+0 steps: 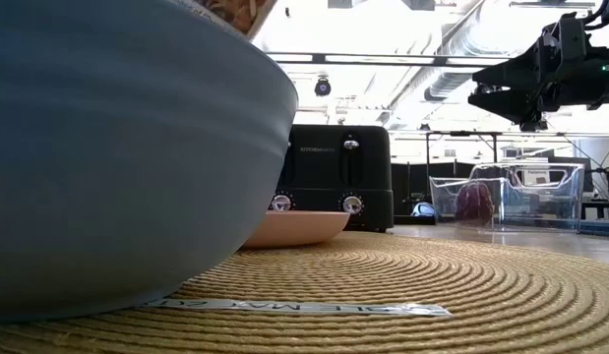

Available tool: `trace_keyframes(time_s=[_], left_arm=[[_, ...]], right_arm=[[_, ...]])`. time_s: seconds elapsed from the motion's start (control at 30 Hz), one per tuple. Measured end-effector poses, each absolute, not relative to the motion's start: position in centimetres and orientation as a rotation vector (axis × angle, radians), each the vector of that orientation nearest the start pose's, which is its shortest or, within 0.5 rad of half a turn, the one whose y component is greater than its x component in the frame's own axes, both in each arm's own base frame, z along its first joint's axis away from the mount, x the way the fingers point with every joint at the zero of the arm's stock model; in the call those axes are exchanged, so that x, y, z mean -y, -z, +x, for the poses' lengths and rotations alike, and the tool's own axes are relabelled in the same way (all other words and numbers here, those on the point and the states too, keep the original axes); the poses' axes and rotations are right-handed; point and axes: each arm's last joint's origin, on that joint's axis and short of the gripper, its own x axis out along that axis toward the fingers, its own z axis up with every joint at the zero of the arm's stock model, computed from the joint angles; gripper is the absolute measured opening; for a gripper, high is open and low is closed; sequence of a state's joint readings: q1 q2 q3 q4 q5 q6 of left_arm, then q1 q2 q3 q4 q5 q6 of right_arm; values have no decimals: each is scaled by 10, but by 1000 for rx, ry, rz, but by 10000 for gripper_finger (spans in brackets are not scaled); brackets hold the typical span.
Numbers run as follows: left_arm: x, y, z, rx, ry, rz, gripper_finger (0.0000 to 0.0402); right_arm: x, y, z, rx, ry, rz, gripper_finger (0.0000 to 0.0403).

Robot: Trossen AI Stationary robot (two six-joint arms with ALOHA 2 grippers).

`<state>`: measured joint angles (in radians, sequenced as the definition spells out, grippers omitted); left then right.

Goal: Arrange a breakfast setting
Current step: Pour the cereal into the bowl

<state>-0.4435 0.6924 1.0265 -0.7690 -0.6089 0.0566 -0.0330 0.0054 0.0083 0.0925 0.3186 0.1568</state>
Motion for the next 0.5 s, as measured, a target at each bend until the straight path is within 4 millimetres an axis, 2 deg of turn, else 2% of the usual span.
trace_keyframes(time_s=[0.17, 0.5], left_arm=[[38, -373, 117, -482, -117, 323, 4], [48, -376, 134, -573, -31, 387, 4]], right_arm=[[12, -175, 95, 122, 343, 169, 284], [12, -175, 95, 122, 343, 169, 284]])
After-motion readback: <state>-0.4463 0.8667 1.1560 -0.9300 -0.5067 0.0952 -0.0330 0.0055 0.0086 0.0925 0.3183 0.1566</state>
